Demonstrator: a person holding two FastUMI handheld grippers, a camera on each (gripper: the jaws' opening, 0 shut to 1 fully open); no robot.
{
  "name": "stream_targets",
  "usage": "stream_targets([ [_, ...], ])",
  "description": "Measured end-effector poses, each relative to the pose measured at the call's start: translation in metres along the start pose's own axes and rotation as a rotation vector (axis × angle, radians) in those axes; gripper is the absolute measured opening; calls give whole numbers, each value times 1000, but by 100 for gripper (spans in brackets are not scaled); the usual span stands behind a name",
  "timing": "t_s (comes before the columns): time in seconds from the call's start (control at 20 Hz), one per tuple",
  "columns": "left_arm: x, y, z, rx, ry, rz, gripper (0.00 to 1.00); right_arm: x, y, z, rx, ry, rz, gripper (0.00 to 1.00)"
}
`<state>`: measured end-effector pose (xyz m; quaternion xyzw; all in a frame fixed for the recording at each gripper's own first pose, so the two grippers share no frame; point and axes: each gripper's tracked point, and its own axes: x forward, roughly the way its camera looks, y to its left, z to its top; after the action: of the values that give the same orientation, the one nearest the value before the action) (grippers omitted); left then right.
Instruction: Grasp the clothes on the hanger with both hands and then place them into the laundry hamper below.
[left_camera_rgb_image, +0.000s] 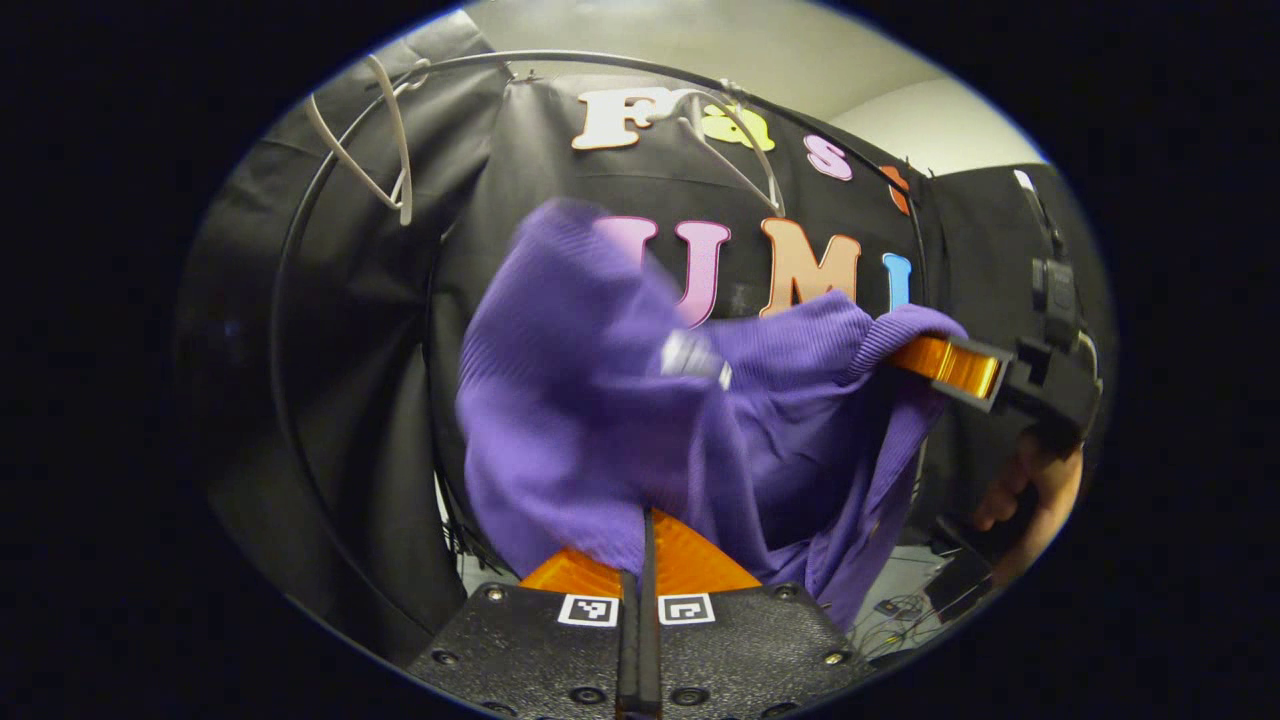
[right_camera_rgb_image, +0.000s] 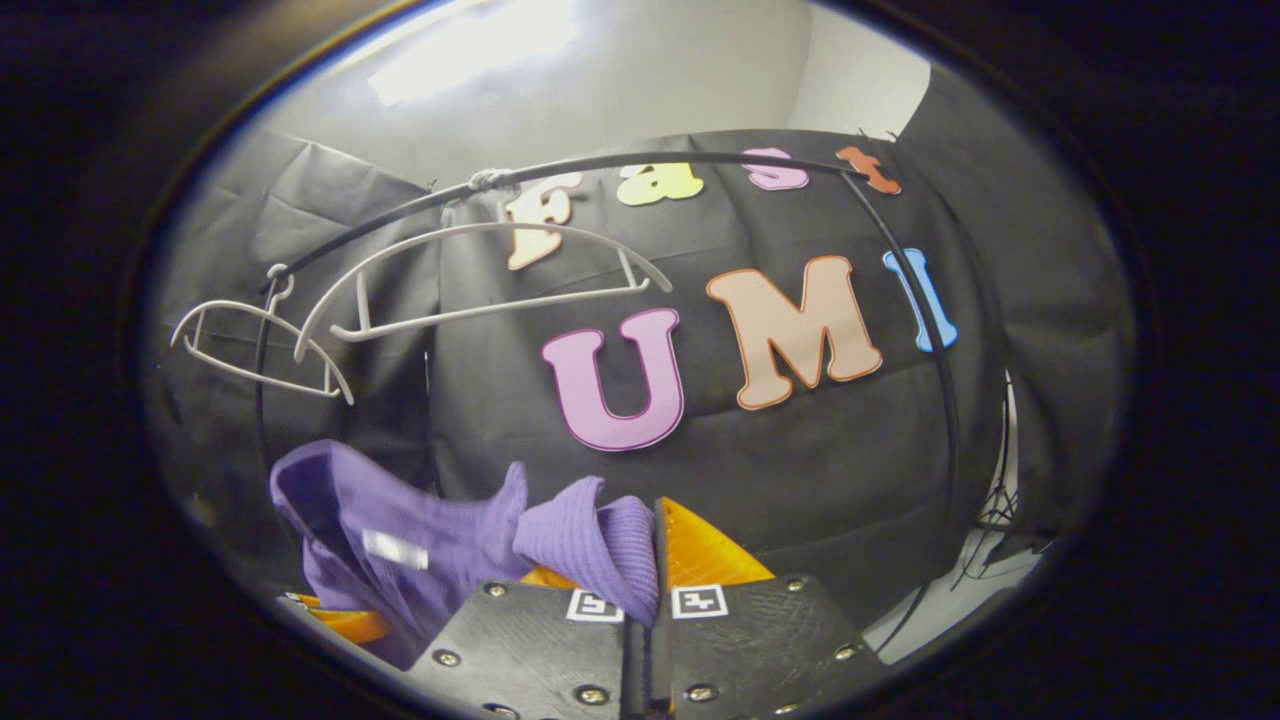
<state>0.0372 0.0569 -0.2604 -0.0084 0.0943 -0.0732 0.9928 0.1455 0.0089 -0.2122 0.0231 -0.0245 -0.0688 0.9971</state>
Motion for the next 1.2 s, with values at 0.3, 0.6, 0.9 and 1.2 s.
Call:
stream_targets([
  [0.3, 11, -7, 39, -17, -84, -24, 0, -11, 4, 10, -35, -2, -1, 8],
  [0.6, 20, -29, 67, -15, -135, -56, 0, -14, -8, 22, -30, -28, -30, 8],
  [0.9, 45, -48, 58, -40, -129, -99, 0, -10, -29, -5, 2, 11, -64, 8],
  [1.2, 84, -59, 5, -78, -62, -127, 0, -3, -33, -71, 109, 128, -72, 8],
])
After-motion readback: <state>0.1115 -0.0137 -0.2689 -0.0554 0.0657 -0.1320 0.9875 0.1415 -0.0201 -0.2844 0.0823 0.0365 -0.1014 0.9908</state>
